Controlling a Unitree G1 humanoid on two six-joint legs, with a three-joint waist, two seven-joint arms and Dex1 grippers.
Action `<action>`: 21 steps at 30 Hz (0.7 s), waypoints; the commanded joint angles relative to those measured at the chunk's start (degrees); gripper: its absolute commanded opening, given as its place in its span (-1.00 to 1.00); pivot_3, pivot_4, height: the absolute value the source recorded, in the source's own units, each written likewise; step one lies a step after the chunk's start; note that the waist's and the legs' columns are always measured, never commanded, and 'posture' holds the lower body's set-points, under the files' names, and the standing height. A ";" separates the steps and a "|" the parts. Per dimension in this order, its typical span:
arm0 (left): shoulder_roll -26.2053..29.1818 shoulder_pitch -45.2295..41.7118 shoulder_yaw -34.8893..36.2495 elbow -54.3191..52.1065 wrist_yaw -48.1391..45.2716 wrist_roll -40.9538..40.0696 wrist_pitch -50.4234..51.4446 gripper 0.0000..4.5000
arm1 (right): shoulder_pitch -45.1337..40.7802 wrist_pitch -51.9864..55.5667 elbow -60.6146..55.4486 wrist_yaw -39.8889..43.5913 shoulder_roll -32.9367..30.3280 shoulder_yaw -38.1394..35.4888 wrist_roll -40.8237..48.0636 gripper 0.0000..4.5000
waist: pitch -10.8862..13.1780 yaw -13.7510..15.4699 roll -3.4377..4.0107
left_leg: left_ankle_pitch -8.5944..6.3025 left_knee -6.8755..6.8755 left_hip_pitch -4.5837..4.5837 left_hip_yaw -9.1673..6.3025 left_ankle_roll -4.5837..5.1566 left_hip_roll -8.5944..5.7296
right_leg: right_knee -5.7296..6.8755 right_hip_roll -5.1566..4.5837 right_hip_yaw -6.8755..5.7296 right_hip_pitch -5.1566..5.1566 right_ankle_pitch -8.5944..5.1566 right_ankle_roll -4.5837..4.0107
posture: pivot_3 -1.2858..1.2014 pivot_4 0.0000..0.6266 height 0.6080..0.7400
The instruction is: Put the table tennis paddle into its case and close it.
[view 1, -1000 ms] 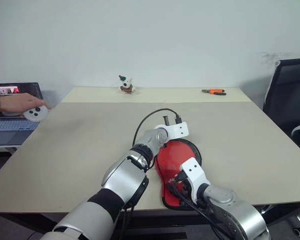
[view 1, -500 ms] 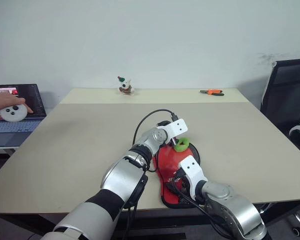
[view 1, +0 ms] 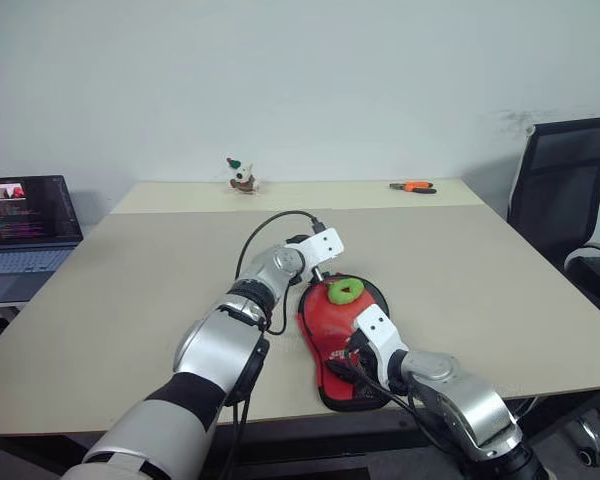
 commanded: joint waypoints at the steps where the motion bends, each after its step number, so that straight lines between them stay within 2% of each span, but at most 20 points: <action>1: 2.67 -1.93 3.10 -2.35 -0.98 -3.06 -0.90 0.99 | -0.18 0.24 8.77 0.74 -1.62 -0.32 -0.59 1.00 | 0.00 -0.12 0.00 | 0.01 0.01 0.04 -0.01 0.01 0.01 | 0.00 0.00 0.02 0.01 0.04 0.07 | 0.03 -0.52 1.00; 7: 8.76 0.68 8.32 -3.20 -12.38 -9.17 -0.04 0.99 | -2.68 -2.07 12.57 2.70 -3.24 -2.21 -0.02 1.00 | 0.01 -0.42 0.01 | 0.04 0.01 0.13 -0.07 0.04 0.05 | -0.04 -0.04 0.00 0.02 0.21 0.36 | 0.03 -0.52 1.00; 12: 14.40 4.94 12.83 -5.20 -27.98 -16.21 0.31 0.99 | -4.88 -3.13 12.80 5.10 -5.65 -3.53 0.85 1.00 | 0.05 -0.50 0.04 | 0.05 0.00 0.25 -0.10 0.05 0.10 | -0.04 -0.23 -0.02 0.06 0.22 0.30 | 0.03 -0.52 1.00; 14: 16.57 7.83 15.26 -7.23 -37.07 -20.28 0.30 0.99 | -5.62 -2.32 10.46 6.30 -6.61 -4.94 2.73 1.00 | 0.08 -0.42 0.05 | 0.11 0.01 0.16 -0.05 0.13 0.07 | -0.06 -0.34 -0.03 0.04 0.22 0.27 | 0.03 -0.52 1.00; 17: 19.07 13.60 16.85 -12.78 -45.38 -24.53 0.92 0.99 | -6.21 -0.60 5.89 8.09 -7.48 -8.42 6.60 1.00 | 0.12 -0.08 0.10 | 0.17 0.06 -0.19 0.03 0.16 0.03 | -0.06 -0.44 -0.01 -0.22 0.33 0.17 | 0.03 -0.52 1.00; 19: 20.45 19.10 17.83 -19.58 -46.76 -27.24 2.79 0.99 | -6.53 0.61 2.20 10.09 -8.76 -10.60 9.79 1.00 | 0.14 0.50 0.15 | 0.19 0.04 -0.44 0.14 0.18 0.03 | -0.09 -0.57 0.03 -0.45 0.34 0.06 | 0.03 -0.52 1.00; 21: 21.05 23.80 18.71 -26.95 -47.17 -30.00 6.10 0.99 | -6.71 1.63 -0.47 11.68 -10.24 -11.72 11.98 1.00 | 0.14 0.88 0.15 | 0.18 0.04 -1.20 0.11 0.18 0.01 | -0.10 -0.69 0.00 -1.08 0.33 0.00 | 0.03 -0.52 1.00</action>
